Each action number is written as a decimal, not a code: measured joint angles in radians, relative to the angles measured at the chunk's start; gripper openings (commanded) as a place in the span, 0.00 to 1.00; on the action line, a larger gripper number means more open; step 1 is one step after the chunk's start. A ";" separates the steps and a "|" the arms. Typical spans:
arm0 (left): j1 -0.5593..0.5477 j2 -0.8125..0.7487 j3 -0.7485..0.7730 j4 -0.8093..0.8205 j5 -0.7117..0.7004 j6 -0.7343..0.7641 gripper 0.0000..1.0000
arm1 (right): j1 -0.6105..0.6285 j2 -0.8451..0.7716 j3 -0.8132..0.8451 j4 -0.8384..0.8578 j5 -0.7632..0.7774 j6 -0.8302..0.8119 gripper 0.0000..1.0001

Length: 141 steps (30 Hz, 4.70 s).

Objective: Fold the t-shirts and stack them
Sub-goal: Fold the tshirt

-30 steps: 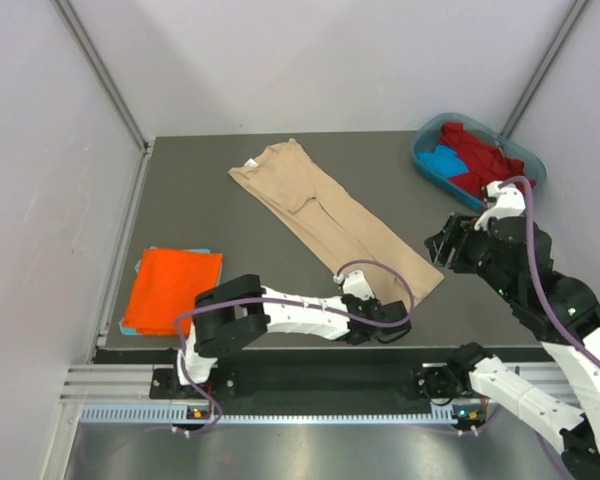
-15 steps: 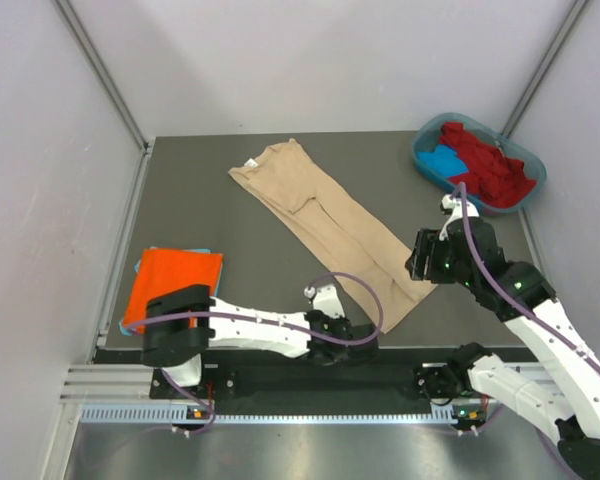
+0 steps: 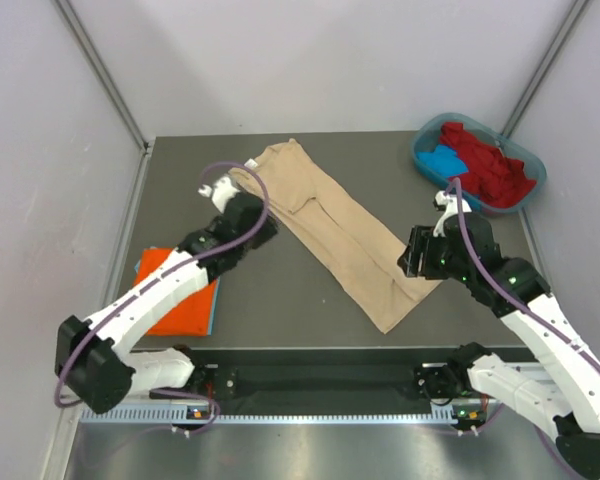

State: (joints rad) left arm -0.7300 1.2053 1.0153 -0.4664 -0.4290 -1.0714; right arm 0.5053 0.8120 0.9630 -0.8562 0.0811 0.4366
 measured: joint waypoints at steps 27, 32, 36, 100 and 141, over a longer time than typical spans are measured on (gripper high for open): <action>0.678 0.865 0.434 0.312 0.526 0.273 0.39 | -0.005 0.116 0.016 0.086 -0.026 -0.046 0.61; 0.677 0.948 0.492 0.329 0.523 0.251 0.39 | -0.016 0.141 0.039 0.090 -0.024 -0.059 0.60; 0.677 0.988 0.539 0.355 0.495 0.242 0.39 | -0.018 0.143 0.040 0.103 -0.024 -0.061 0.61; 0.761 1.276 0.927 0.394 0.589 0.164 0.00 | 0.568 0.698 -0.142 0.364 0.171 0.066 0.30; 0.764 1.474 1.230 0.393 0.584 0.156 0.00 | 0.798 1.023 0.298 0.290 0.206 0.266 0.01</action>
State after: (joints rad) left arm 0.0341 2.6797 2.2452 -0.0738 0.1551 -0.9154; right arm 1.3029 1.8355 1.2613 -0.5659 0.2867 0.7029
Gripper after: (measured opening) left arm 0.011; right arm 0.007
